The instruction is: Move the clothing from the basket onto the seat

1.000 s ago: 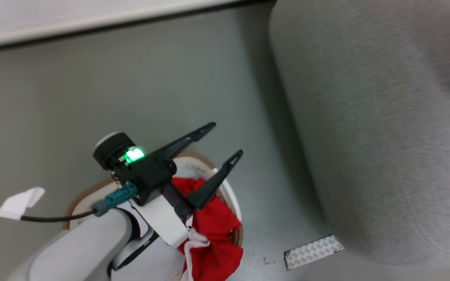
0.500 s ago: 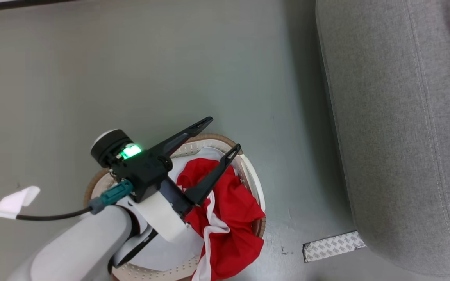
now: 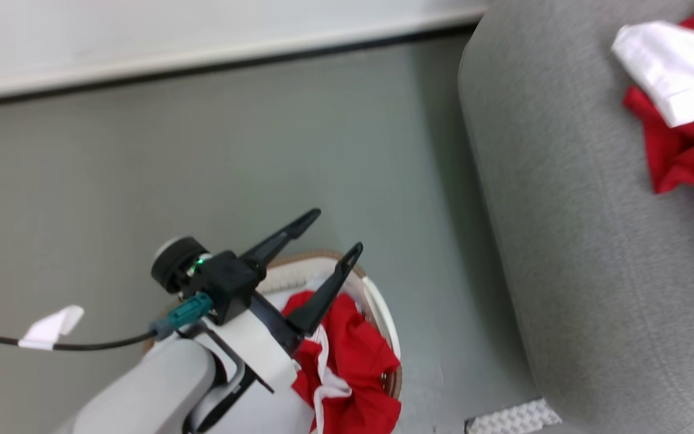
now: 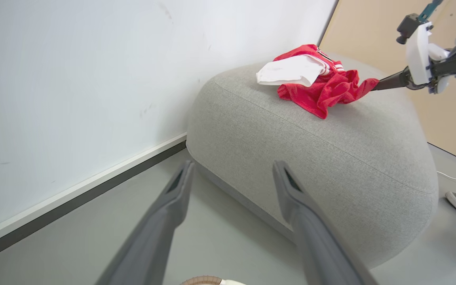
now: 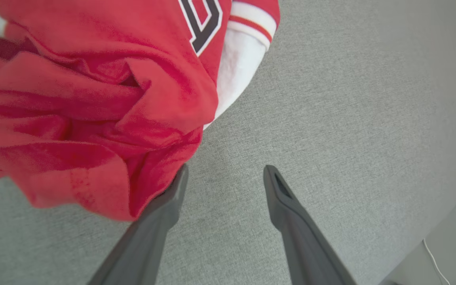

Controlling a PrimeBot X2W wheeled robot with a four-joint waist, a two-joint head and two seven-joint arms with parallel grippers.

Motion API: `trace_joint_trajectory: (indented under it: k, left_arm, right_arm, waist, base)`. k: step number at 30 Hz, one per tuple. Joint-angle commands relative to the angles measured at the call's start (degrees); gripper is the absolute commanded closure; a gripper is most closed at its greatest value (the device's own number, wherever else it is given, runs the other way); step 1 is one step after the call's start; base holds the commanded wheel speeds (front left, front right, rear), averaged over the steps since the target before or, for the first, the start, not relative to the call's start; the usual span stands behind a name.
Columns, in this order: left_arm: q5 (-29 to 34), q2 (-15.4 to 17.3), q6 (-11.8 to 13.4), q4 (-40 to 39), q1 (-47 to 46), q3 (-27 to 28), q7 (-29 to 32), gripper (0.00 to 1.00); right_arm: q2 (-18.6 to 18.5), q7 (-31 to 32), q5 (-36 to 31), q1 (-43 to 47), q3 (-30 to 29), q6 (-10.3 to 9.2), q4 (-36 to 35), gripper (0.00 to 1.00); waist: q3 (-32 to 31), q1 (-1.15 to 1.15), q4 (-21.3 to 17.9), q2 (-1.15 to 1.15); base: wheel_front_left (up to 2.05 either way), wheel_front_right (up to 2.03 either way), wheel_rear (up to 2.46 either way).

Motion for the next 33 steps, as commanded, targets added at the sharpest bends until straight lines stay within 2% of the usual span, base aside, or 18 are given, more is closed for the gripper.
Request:
trace_joint_trajectory:
  k: [1,8,12,17,21,22,27,33]
  left_arm:
    - [-1.2,-0.7,0.4,1.0,1.7,0.1,-0.8,0.00]
    - [-3.3,-3.7,1.6,4.7,6.2,0.8,-2.0,0.00]
    - [-4.6,-4.8,2.4,5.9,8.2,2.4,-2.3,0.00]
    - [-5.2,-5.6,4.0,6.5,10.4,6.6,-2.4,0.00]
    - [-4.9,-5.3,5.1,6.2,12.4,11.3,-2.4,0.00]
    - [-4.9,-5.3,5.1,6.2,12.4,11.3,-2.4,0.00]
    - [-4.1,-4.9,6.9,6.5,15.6,18.5,-2.4,0.00]
    - [-3.0,-5.1,8.4,6.5,20.3,26.8,-2.4,0.00]
  right_arm:
    - [-1.7,1.8,1.2,1.6,1.3,-0.16,-1.4,0.00]
    - [-6.9,11.2,4.2,6.4,5.5,-0.15,-10.4,0.00]
    - [-9.1,10.8,5.3,8.8,6.2,-0.15,-21.8,0.00]
    - [-8.6,8.2,5.5,12.0,5.2,-0.15,-34.1,0.00]
    - [-6.7,3.2,1.8,13.8,2.9,-0.15,-41.3,0.00]
    - [-6.7,3.2,1.8,13.8,2.9,-0.15,-41.3,0.00]
    - [-1.1,-6.9,-2.1,16.7,0.8,-0.15,-46.6,0.00]
    - [6.5,-16.9,-4.2,24.3,-0.5,-0.16,-48.6,0.00]
  waist:
    - [-5.6,0.00,-0.9,0.00]
    - [-15.4,0.00,-1.2,0.00]
    - [-19.3,0.00,-0.7,0.00]
    - [-23.3,0.00,1.5,0.00]
    - [-25.7,0.00,3.7,0.00]
    - [-25.7,0.00,3.7,0.00]
    - [-27.5,0.00,6.7,0.00]
    - [-28.1,0.00,10.7,0.00]
  base:
    - [0.00,0.00,0.00]
    - [0.00,0.00,0.00]
    - [0.00,0.00,0.00]
    - [0.00,0.00,0.00]
    - [0.00,0.00,0.00]
    - [0.00,0.00,0.00]
    - [0.00,0.00,0.00]
    - [0.00,0.00,0.00]
